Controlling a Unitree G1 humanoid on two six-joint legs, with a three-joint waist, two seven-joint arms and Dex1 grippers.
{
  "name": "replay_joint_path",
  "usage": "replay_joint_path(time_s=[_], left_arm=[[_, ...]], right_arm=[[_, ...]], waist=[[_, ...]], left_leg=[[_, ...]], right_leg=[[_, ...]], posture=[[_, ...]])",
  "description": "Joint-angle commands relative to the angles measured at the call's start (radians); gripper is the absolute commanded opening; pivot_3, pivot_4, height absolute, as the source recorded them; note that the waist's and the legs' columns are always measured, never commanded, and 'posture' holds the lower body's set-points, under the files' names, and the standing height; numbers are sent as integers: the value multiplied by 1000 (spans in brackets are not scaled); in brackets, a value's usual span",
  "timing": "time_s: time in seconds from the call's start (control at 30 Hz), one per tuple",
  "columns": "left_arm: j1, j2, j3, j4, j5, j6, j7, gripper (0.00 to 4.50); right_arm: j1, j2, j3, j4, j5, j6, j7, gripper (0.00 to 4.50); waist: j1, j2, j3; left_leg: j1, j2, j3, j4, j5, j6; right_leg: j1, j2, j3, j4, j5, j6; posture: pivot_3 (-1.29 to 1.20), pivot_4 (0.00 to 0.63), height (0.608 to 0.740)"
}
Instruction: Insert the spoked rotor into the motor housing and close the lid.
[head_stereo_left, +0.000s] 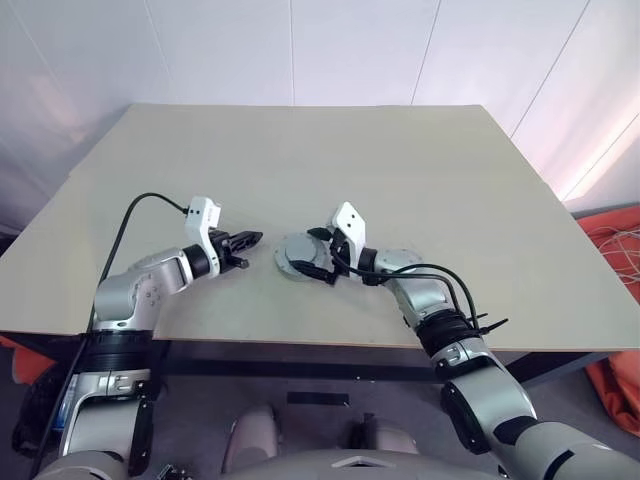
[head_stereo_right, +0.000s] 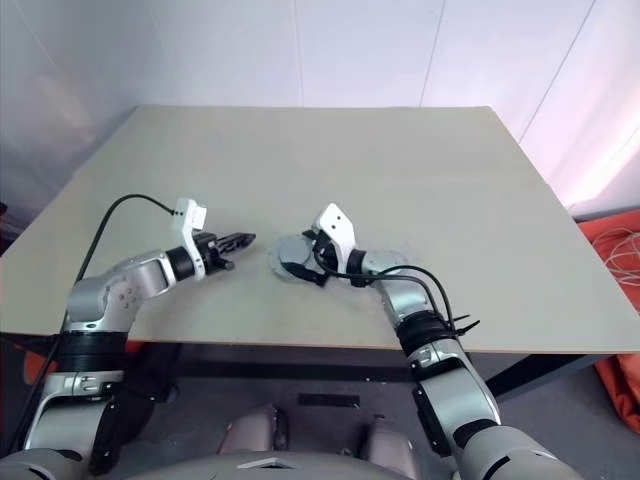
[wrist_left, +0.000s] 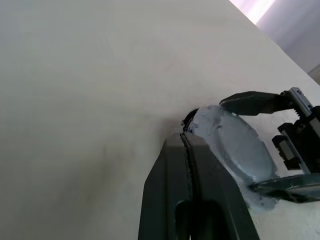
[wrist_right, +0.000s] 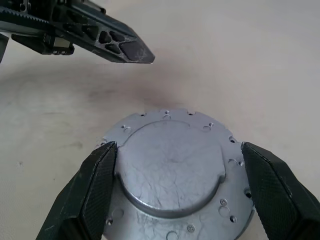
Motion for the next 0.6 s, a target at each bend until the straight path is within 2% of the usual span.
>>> replay_joint_path(time_s=[0.03,0.33,0.43,0.5,0.6], left_arm=[[3,34,52,-30,-55,21,-41,0],[4,38,75,-14,-66,29,-24,0],[6,33,74,-23,-69,33,-16,0],[7,34,73,-27,-71,36,-15,0],[8,40,73,-34,-74,41,-13,0]], right_arm=[[-27,3,-11,-33,4,-34,2,4481],[-20,9,-1,-8,-6,-53,5,4481],[-19,10,-3,20,-11,-56,1,3867],[-19,8,-1,33,-18,-57,-2,3216],[-19,9,-2,44,-24,-59,-5,3093]], waist=[[0,0,0],[1,0,0],[0,0,0],[1,0,0],[1,0,0]], left_leg=[[0,0,0,0,0,0],[0,0,0,0,0,0],[0,0,0,0,0,0],[0,0,0,0,0,0],[1,0,0,0,0,0]], right_leg=[[0,0,0,0,0,0],[0,0,0,0,0,0],[0,0,0,0,0,0],[0,0,0,0,0,0],[1,0,0,0,0,0]], posture=[[0,0,740],[0,0,740],[0,0,740],[0,0,740],[0,0,740]])
